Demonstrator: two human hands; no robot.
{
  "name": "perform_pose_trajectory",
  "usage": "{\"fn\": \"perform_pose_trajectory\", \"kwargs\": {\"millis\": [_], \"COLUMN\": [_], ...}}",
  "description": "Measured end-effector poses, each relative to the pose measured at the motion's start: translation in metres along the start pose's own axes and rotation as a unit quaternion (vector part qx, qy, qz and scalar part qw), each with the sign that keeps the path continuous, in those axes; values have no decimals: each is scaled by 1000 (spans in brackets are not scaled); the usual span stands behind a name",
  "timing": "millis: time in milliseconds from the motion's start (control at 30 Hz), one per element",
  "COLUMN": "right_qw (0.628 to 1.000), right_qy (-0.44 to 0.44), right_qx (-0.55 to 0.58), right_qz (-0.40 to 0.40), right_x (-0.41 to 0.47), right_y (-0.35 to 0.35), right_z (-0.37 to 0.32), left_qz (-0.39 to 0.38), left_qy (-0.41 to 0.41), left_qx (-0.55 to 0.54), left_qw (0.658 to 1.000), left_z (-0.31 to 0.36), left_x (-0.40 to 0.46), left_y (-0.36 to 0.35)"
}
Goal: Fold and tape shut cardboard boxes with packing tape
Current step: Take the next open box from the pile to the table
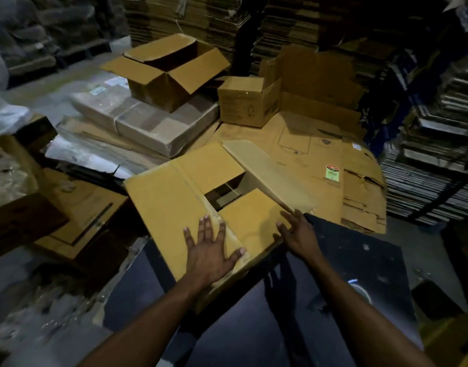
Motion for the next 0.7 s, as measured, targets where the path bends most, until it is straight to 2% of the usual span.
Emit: {"fn": "perform_pose_trajectory", "kwargs": {"millis": [100, 233, 300, 333, 367, 400, 467, 533, 567, 600, 633, 700], "right_qw": [974, 977, 982, 992, 999, 988, 924, 814, 748, 708, 695, 709], "right_qy": [113, 110, 120, 93, 36, -46, -237, -398, -441, -459, -465, -460], "right_qx": [-163, -168, -129, -67, 35, 133, 240, 351, 434, 482, 494, 483], "right_qz": [-106, -77, -73, -55, -3, 61, 182, 234, 240, 237, 238, 230], "right_x": [-3, -68, -94, -105, -113, -117, -111, -93, -85, -77, -72, -71], "right_y": [-36, -42, -40, -35, -33, -30, -26, -20, -20, -19, -17, -11], "right_z": [2, -28, -36, -39, -39, -35, -19, -3, 4, 8, 8, 3], "left_qz": [-2, 13, 52, 70, 78, 76, 57, 46, 44, 42, 41, 41], "left_qy": [-36, -66, -32, -14, -7, -9, -21, -27, -27, -25, -24, -24], "left_qx": [18, 26, -19, -30, -21, -2, 27, 37, 38, 37, 36, 39], "left_qw": [999, 997, 998, 997, 997, 997, 998, 998, 998, 998, 998, 998], "left_z": [-3, -37, -65, -76, -84, -87, -83, -77, -76, -76, -75, -72], "left_x": [-2, -17, -28, -34, -39, -42, -44, -41, -40, -39, -39, -39], "left_y": [1, 8, 15, 19, 22, 23, 22, 21, 21, 20, 19, 17]}}
Point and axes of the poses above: each hand's wrist, its own x-axis towards the middle knuckle, its own y-axis out of the back of the hand, z = x × y, the point moved 2 cm from there along x, towards the middle knuckle, and after that the axes turned 13 degrees about z, right-handed, at the moved point
